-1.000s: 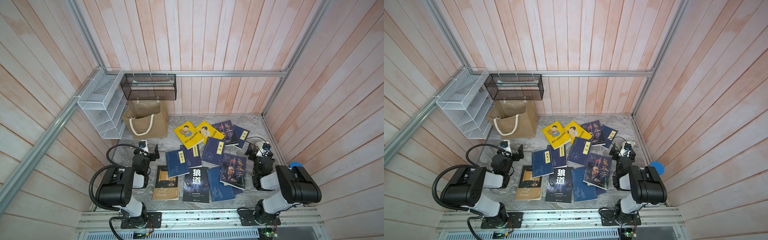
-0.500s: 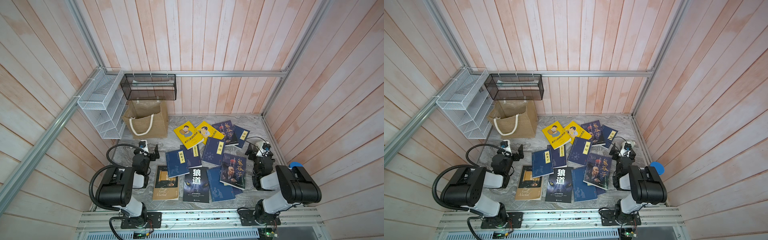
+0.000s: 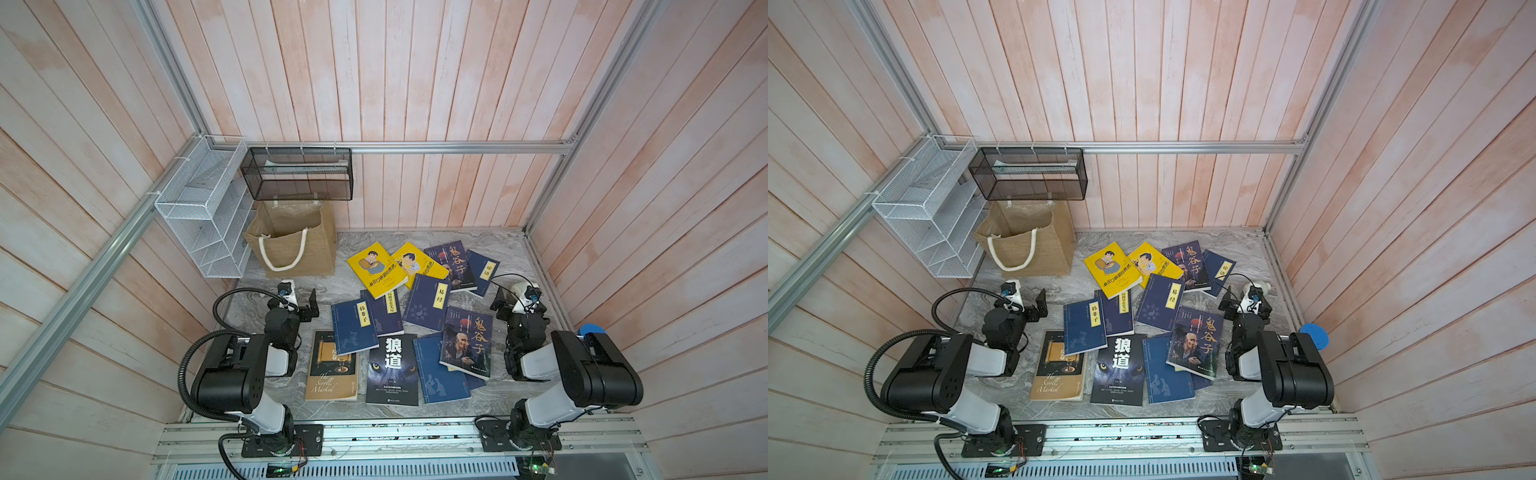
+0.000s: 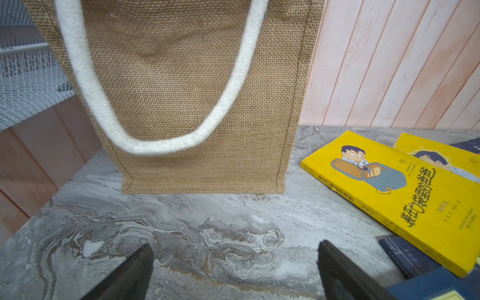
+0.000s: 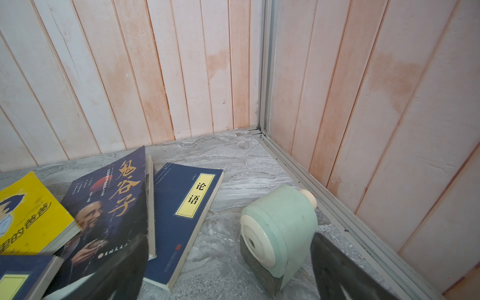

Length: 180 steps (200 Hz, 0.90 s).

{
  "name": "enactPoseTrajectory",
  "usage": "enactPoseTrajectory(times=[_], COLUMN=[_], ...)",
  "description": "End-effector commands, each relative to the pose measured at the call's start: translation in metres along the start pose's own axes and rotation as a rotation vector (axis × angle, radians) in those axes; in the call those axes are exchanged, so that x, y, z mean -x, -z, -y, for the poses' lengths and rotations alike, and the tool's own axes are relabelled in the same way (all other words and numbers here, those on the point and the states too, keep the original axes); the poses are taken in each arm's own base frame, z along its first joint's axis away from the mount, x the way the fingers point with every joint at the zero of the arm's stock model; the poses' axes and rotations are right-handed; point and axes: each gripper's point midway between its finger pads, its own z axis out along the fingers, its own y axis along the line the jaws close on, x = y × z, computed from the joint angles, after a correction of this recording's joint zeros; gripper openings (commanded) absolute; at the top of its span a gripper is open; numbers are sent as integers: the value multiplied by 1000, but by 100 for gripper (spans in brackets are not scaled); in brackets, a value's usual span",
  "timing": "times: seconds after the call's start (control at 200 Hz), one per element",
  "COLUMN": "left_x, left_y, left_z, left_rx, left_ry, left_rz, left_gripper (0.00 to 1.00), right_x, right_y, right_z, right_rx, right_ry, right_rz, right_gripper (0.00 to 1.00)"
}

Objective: Put the books into the canvas bag
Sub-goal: Move the canvas bag to the center of the board.

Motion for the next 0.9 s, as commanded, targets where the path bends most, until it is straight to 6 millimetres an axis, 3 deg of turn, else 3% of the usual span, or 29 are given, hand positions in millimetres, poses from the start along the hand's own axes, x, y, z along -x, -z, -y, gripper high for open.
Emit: enactPoseTrajectory(times=[0.0, 0.19, 0.29, 0.395, 0.54, 0.725, 0.82, 0.895], left_x=[13, 13, 15, 29, 48, 101, 133, 157], left_y=[-2, -2, 1, 11, 2, -11, -30, -49], left_z=[-3, -3, -3, 2, 5, 15, 20, 27], left_rx=[13, 10, 10, -16, -28, -67, -76, -76], left_ry=[-16, -13, -13, -24, -29, 5, 8, -11], left_rz=[39, 39, 48, 77, 32, 85, 68, 41], left_gripper=[100, 100, 100, 100, 100, 100, 100, 100], right_x=[-2, 0, 7, 18, 37, 64, 80, 80], right_y=[0, 0, 13, 31, 37, 15, -1, -13], right_z=[1, -1, -4, 5, -9, -38, -52, -65], right_rx=[-9, 0, 32, 3, 31, 47, 32, 38], right_ry=[2, 3, 7, -20, 34, 97, 92, 81], right_rz=[-9, 1, 50, 111, 146, 95, 58, -25], right_gripper=[98, 98, 98, 98, 98, 98, 98, 98])
